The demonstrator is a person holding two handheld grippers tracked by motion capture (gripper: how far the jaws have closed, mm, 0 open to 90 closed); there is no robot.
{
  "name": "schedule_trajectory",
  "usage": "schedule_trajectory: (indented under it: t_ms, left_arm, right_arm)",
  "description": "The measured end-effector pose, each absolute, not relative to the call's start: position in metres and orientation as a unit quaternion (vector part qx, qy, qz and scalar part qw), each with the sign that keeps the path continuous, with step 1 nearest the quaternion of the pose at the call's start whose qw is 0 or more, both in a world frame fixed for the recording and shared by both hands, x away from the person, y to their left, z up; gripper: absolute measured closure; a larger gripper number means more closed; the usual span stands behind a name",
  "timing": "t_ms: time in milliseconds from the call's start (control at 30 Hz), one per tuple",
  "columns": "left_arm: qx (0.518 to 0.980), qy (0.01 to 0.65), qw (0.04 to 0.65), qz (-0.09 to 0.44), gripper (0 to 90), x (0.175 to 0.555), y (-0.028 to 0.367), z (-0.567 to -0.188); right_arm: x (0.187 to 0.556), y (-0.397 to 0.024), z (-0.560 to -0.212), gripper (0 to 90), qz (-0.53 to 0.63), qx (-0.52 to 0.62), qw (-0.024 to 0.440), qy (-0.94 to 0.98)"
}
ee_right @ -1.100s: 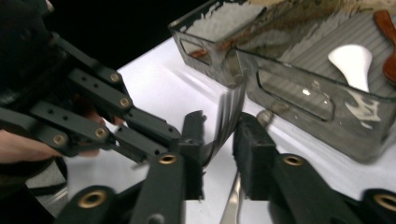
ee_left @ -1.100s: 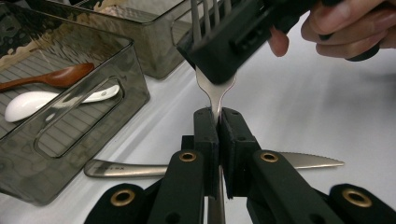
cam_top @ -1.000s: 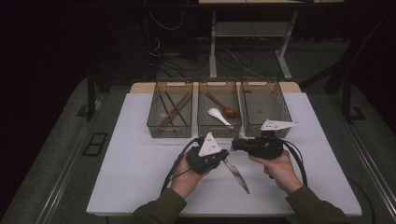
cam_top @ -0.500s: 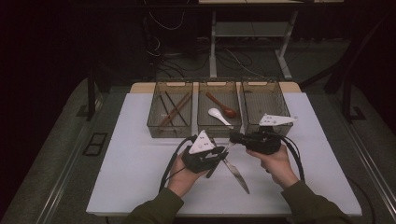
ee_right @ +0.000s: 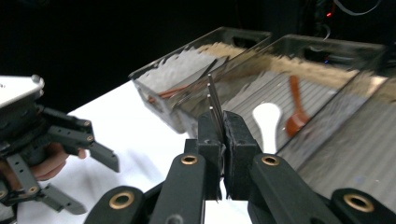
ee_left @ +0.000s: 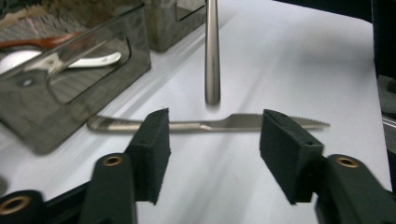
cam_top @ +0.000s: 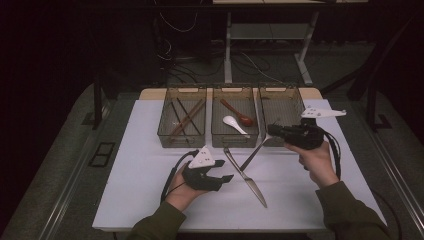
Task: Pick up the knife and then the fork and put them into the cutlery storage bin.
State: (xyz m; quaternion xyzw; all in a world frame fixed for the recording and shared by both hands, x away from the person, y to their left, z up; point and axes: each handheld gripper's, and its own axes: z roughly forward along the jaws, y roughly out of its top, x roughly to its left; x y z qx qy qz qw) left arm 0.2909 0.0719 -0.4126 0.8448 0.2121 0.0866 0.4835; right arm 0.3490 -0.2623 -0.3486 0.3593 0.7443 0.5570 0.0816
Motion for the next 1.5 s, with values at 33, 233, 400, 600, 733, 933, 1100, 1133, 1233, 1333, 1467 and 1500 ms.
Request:
schedule_trajectory:
  t_ms: [33, 233, 400, 600, 733, 933, 1100, 1133, 1233, 1333, 1467, 1500]
  left_arm:
    - [0.844, 0.214, 0.483, 0.086, 39.5, 0.291, 0.075, -0.413]
    - [0.844, 0.226, 0.480, 0.078, 33.9, 0.291, 0.090, -0.417]
    - [0.842, 0.237, 0.478, 0.080, 28.3, 0.288, 0.108, -0.421]
    - [0.837, 0.258, 0.476, 0.080, 20.8, 0.284, 0.130, -0.427]
    - [0.837, 0.267, 0.471, 0.078, 13.7, 0.281, 0.142, -0.432]
    - [0.834, 0.284, 0.464, 0.087, 0.2, 0.276, 0.150, -0.437]
    - [0.838, 0.288, 0.455, 0.090, 0.0, 0.277, 0.150, -0.440]
    - [0.840, 0.285, 0.453, 0.090, 0.0, 0.277, 0.149, -0.440]
    - [0.842, 0.285, 0.450, 0.089, 0.0, 0.276, 0.149, -0.440]
    - [0.841, 0.286, 0.451, 0.087, 0.0, 0.276, 0.149, -0.440]
    - [0.841, 0.287, 0.451, 0.085, 0.0, 0.276, 0.147, -0.440]
    - [0.843, 0.285, 0.449, 0.084, 0.0, 0.276, 0.147, -0.440]
  right_arm:
    - [0.351, -0.266, -0.346, 86.3, 0.558, 0.361, 0.085, 0.743]
    - [0.365, -0.287, -0.326, 86.3, 0.551, 0.370, 0.114, 0.739]
    - [0.378, -0.302, -0.310, 86.3, 0.549, 0.379, 0.137, 0.732]
    - [0.395, -0.321, -0.294, 86.3, 0.540, 0.400, 0.169, 0.722]
    - [0.406, -0.335, -0.289, 86.3, 0.537, 0.415, 0.186, 0.711]
    - [0.424, -0.347, -0.295, 86.2, 0.517, 0.439, 0.200, 0.707]
    - [0.437, -0.344, -0.312, 86.2, 0.498, 0.450, 0.184, 0.718]
    - [0.440, -0.343, -0.317, 86.2, 0.493, 0.452, 0.181, 0.721]
    - [0.447, -0.339, -0.330, 86.2, 0.488, 0.455, 0.167, 0.726]
    - [0.452, -0.335, -0.342, 86.2, 0.482, 0.459, 0.147, 0.732]
    - [0.456, -0.333, -0.354, 85.9, 0.480, 0.462, 0.126, 0.735]
    - [0.457, -0.333, -0.356, 85.9, 0.478, 0.462, 0.123, 0.737]
